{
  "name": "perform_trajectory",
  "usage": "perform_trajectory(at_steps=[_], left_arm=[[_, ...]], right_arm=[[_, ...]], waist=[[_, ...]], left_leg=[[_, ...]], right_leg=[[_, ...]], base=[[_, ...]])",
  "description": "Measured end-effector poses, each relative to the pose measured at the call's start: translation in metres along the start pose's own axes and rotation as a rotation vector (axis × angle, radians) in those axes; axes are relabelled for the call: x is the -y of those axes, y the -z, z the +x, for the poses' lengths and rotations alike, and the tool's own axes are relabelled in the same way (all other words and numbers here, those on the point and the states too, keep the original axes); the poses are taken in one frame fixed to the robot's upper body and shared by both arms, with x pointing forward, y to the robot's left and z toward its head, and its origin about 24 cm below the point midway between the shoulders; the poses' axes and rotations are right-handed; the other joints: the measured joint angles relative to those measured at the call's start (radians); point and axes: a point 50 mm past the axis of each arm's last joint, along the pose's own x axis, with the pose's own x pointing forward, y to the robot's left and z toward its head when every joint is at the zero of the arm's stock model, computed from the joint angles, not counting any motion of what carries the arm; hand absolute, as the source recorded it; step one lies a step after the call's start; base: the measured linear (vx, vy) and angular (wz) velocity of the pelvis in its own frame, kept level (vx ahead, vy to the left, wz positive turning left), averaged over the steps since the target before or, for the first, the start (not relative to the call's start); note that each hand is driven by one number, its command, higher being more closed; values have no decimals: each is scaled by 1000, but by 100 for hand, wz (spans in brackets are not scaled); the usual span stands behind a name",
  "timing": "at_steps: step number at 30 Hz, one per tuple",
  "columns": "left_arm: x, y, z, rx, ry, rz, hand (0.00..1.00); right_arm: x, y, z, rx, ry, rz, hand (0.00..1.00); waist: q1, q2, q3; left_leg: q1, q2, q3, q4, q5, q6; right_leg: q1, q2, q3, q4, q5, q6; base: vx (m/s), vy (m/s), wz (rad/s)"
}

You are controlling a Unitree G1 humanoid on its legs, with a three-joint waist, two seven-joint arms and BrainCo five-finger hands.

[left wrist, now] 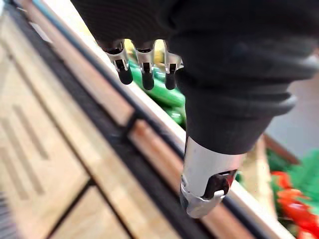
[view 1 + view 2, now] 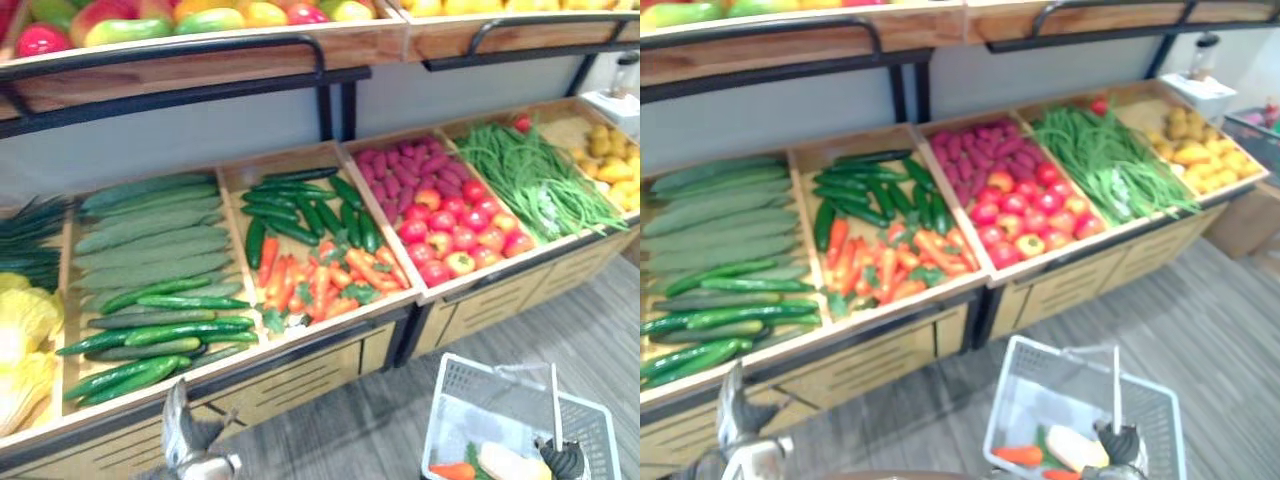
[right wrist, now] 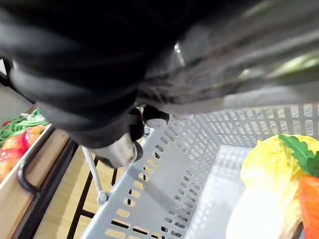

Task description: Pick vegetable in the basket

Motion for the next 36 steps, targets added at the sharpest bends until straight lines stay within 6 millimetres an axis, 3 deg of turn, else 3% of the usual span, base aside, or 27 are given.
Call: perform_trajectory(at_steps=[3, 11, 13, 16, 25, 29, 32, 33, 34, 35, 36], left_arm=[[8, 31, -15, -184, 30, 19, 0], [31, 75, -52, -455, 197, 63, 0], [39, 90, -65, -607, 304, -6, 0], [42, 98, -69, -697, 424, -119, 0], [51, 85, -57, -650, 500, -132, 0], [59, 63, -36, -553, 516, -117, 0], [64, 37, -13, -394, 536, -7, 0], [64, 29, -5, -352, 523, 7, 0], [62, 29, -4, -343, 514, 18, 0], [63, 22, 0, -322, 506, 7, 0], [63, 19, 3, -303, 508, 7, 0]], right_arm=[[-4, -2, 1, -6, 6, 28, 100], [-11, -8, 2, -6, 1, 56, 100], [-10, -10, 6, -15, 5, 55, 100], [-10, -14, 12, -29, -15, 43, 100], [-4, -16, 18, -33, -16, 44, 100], [-3, -25, 22, -10, -15, 59, 100], [-5, -39, 23, 39, -11, 84, 100], [-8, -47, 22, 72, -20, 91, 100], [-13, -57, 22, 109, -38, 95, 100], [-22, -81, 24, 177, -55, 127, 100], [-21, -82, 24, 180, -53, 127, 100]], waist=[[1, 0, 0], [-4, 3, 5], [-7, 14, 9], [-4, 26, 11], [-5, 28, 15], [-8, 28, 75], [-13, -2, 103], [-15, -11, 106], [-8, -6, 110], [-21, 23, 156], [-34, 19, 170]], left_leg=[[4, -9, -21, -24, 21, 2], [19, -8, -18, -64, 47, -3], [24, -4, -11, -64, 42, -12], [37, 4, 9, -66, 37, -18], [83, 13, 66, -77, 31, -19], [33, 46, 98, 117, -81, -11], [-24, 40, 168, 204, -130, 12], [-38, 44, 225, 216, -138, 27], [-38, 63, 288, 198, -130, 37], [-16, 98, 371, 171, -102, 51], [-2, 94, 378, 159, -91, 56]], right_leg=[[11, -9, -23, -1, 0, 0], [7, -8, -24, -5, -11, -5], [7, -4, -15, -5, -12, -4], [5, 7, 3, -5, -12, -5], [-3, 26, 57, 0, -6, 0], [-11, 40, 108, 40, -7, 1], [-104, 31, 193, 90, 14, 18], [-157, 45, 205, 91, 91, 2], [-189, 80, 195, 33, 231, -30], [-255, 89, 43, 239, 114, -147], [-279, 63, -30, 391, 8, -172]], base=[[-30, -22, 24], [-37, -30, 1], [-9, -19, -9], [11, -17, -19], [46, -3, -18], [-49, 36, -43], [-169, 99, -75], [-202, 123, -132], [-287, 149, -196], [-199, 81, -153], [-163, 100, -115]])
